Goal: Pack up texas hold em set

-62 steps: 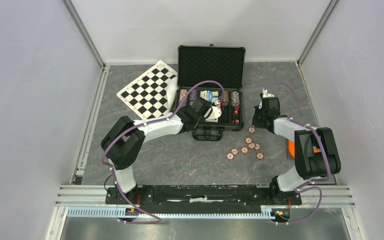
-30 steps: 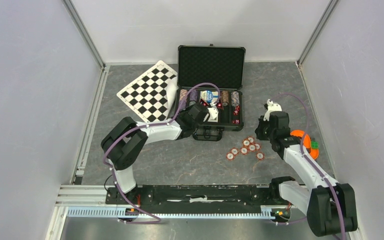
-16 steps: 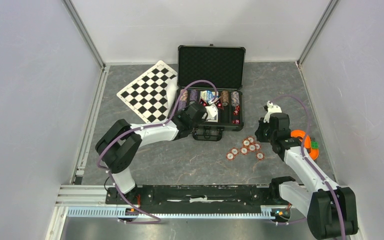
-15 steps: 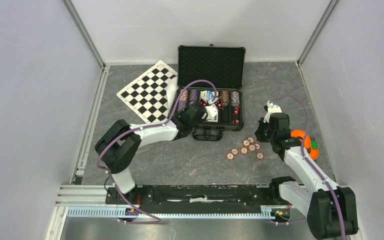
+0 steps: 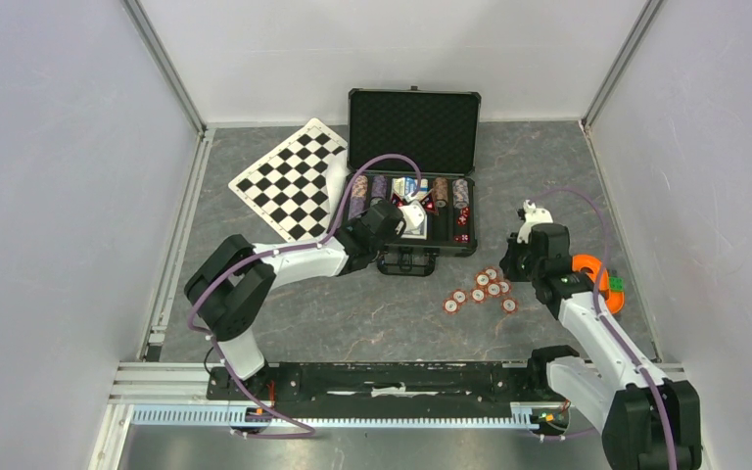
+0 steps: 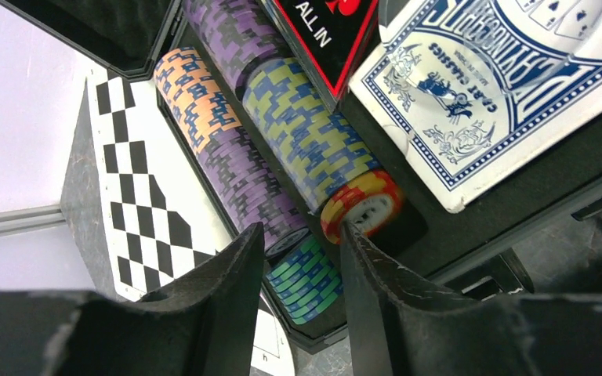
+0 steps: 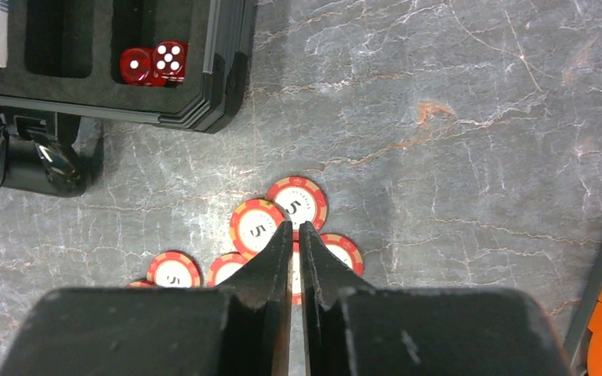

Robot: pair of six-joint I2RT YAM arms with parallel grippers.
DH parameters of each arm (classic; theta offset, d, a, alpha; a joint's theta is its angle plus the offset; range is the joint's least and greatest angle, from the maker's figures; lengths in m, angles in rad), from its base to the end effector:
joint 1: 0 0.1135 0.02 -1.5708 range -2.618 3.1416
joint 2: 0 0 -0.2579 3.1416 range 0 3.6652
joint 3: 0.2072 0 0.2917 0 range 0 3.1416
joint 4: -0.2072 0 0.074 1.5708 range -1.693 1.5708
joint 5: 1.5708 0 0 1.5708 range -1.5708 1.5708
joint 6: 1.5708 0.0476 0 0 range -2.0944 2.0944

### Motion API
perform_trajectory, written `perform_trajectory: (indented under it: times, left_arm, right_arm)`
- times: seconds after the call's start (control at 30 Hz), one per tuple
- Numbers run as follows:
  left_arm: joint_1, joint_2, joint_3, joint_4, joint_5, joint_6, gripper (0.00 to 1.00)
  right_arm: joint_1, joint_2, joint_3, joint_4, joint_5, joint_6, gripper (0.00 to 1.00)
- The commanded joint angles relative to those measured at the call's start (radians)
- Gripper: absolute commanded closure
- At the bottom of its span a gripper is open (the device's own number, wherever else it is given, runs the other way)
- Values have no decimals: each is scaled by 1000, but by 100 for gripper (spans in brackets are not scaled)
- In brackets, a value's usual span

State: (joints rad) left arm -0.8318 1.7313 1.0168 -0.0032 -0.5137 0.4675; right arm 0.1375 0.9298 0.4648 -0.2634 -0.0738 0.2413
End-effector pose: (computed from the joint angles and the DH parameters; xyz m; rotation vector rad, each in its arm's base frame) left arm 0.2888 -0.2822 0.1504 1.1174 1.9034 0.3857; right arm 0.2358 0.0362 0.1650 0.0818 2.3114 0.2789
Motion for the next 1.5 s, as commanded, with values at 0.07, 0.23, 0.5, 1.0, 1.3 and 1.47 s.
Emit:
perform_trajectory:
  times: [0.07,0.23,0.5,1.0,1.3,1.47]
  left_arm:
    - [8,14,-7,119,-46,-45,54]
    - [9,15,-19,130,-37,-43,54]
    - [8,-10,-21,65,13,-55,48]
    - [8,-95,-35,-1,42,-76,39]
    - [0,-263,-17,-172,79,-212,31]
    - [-6,-452,-105,-145,319,-382,0]
  right_arm:
    - [4,-67,-22,-25,-68,14,87]
    - [5,-78,-29,-79,-132,19,83]
    - [4,-87,-41,-103,-182,-13,79]
    - [5,-107,-31,-119,-188,-21,78]
    - [26,-109,-7,-143,-196,-19,70]
    - [217,-66,57,-199,-16,-3,43]
